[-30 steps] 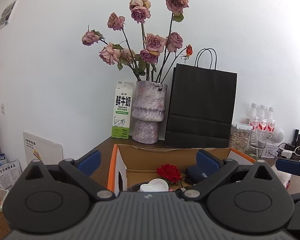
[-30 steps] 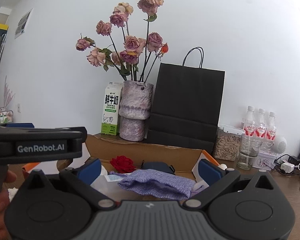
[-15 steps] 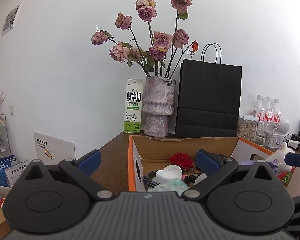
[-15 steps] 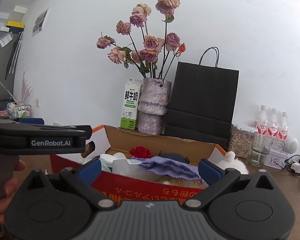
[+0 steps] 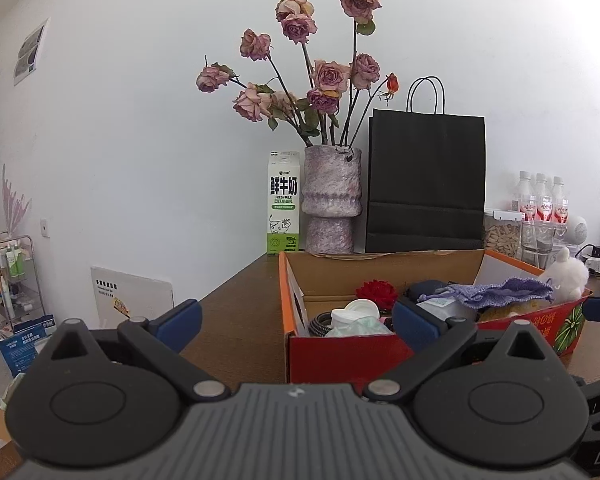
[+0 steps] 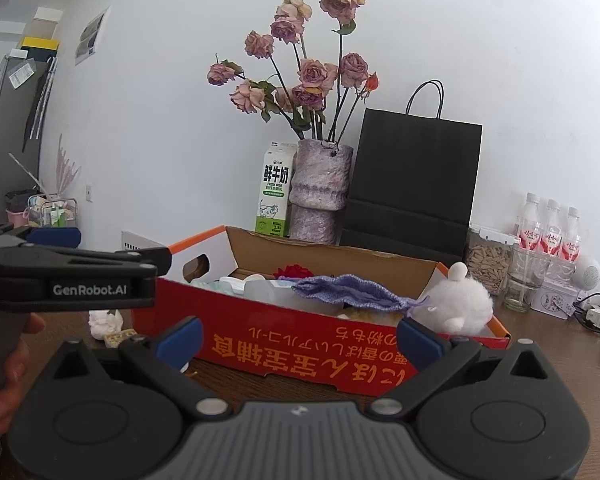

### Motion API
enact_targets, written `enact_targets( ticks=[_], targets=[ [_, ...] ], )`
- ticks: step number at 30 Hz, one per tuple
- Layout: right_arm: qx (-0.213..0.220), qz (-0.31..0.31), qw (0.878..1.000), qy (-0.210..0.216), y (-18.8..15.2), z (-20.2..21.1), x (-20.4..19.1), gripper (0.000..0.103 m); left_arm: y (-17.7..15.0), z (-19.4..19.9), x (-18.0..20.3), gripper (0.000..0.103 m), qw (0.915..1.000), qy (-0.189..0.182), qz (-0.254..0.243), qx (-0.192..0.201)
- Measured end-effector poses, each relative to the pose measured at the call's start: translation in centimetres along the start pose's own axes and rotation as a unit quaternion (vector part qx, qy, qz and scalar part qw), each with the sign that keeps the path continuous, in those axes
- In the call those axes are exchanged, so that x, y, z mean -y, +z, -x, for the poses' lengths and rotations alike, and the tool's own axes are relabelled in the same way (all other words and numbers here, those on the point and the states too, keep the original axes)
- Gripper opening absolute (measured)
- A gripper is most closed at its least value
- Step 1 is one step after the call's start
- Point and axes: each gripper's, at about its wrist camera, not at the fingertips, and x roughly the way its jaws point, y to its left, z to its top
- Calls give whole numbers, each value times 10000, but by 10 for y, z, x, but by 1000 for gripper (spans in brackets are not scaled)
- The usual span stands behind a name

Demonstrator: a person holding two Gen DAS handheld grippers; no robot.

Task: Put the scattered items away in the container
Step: 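Withdraw both grippers from the box back over the table, then lower the right gripper onto the small white cap and close on it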

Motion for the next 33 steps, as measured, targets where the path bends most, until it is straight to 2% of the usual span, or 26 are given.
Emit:
enact_targets(
  ticks=[8, 11, 20, 25, 27, 33],
  targets=[
    [-141, -359, 9993, -29, -9, 21, 5, 103, -3, 14, -9, 103, 9997, 87, 122, -192],
    [-324, -468, 9984, -33, -11, 26, 8, 103, -5, 21, -12, 103, 9995, 76, 95, -294],
    [-790, -492, 9956, 56, -20, 36, 7, 103, -13, 33, -26, 103, 9951, -96, 55, -978],
    [-1030, -479, 9935, 121, -24, 34, 5, 103, -24, 26, -30, 103, 9902, 30, -128, -1391],
    [-1165, -447, 9921, 125, -24, 30, 4, 103, -26, 26, -35, 103, 9901, -33, -8, -1400],
    [-1565, -357, 9864, 342, -26, 13, -3, 94, -27, 20, -41, 103, 9871, 6, 150, -1592]
  ],
)
